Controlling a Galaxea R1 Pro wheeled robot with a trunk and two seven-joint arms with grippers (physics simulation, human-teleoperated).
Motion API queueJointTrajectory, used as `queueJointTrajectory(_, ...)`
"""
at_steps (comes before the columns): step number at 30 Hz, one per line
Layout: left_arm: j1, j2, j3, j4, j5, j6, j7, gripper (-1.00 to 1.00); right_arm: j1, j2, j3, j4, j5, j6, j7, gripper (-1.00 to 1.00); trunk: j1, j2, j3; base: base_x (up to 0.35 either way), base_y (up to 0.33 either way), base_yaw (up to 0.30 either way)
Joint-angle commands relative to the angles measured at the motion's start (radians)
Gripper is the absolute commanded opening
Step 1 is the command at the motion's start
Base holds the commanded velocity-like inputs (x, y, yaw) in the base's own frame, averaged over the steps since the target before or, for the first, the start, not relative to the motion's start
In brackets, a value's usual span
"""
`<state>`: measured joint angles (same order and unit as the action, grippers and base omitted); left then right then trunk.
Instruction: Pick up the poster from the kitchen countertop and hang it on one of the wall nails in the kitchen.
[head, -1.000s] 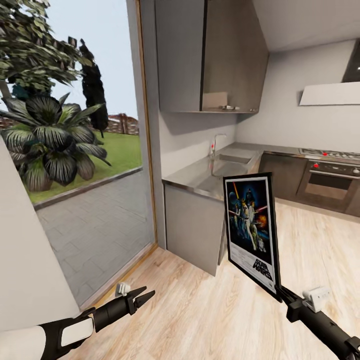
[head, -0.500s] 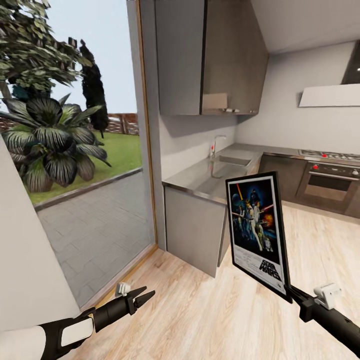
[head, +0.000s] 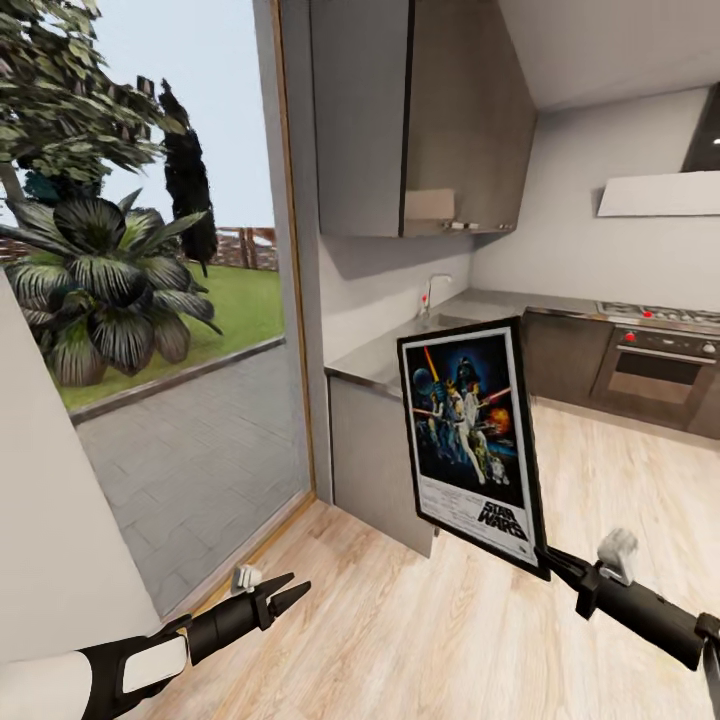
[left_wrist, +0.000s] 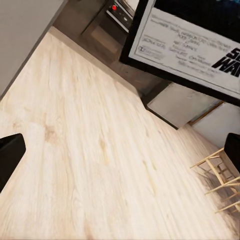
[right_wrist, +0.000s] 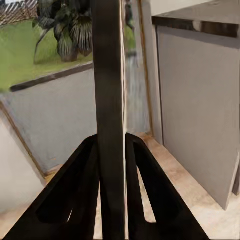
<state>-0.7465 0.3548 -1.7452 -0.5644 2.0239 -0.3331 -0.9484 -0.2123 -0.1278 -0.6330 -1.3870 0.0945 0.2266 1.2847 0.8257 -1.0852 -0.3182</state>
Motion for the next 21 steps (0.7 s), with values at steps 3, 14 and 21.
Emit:
queueJointTrajectory(3,-0.002,0.000,-0.008,-0.002,0.010,-0.004,-0.004,1.00,-0.072,-0.013,0.035,0.040,0.007,0.068,0.043,-1.00,-0.012,0.020,0.008,0.000,0.000,0.000)
queueJointTrajectory(14,-0.002,-0.005,-0.008,0.001,0.010,-0.004,-0.007,1.00,-0.157,-0.019,0.072,0.182,0.010,0.098,0.058,-1.00,-0.054,0.097,0.043,0.000,0.000,0.000)
queueJointTrajectory(21,-0.002,-0.005,-0.008,0.001,0.010,-0.004,-0.007,1.00,-0.160,-0.019,0.073,0.181,0.008,0.100,0.060,-1.00,-0.081,0.146,0.064,0.000,0.000,0.000)
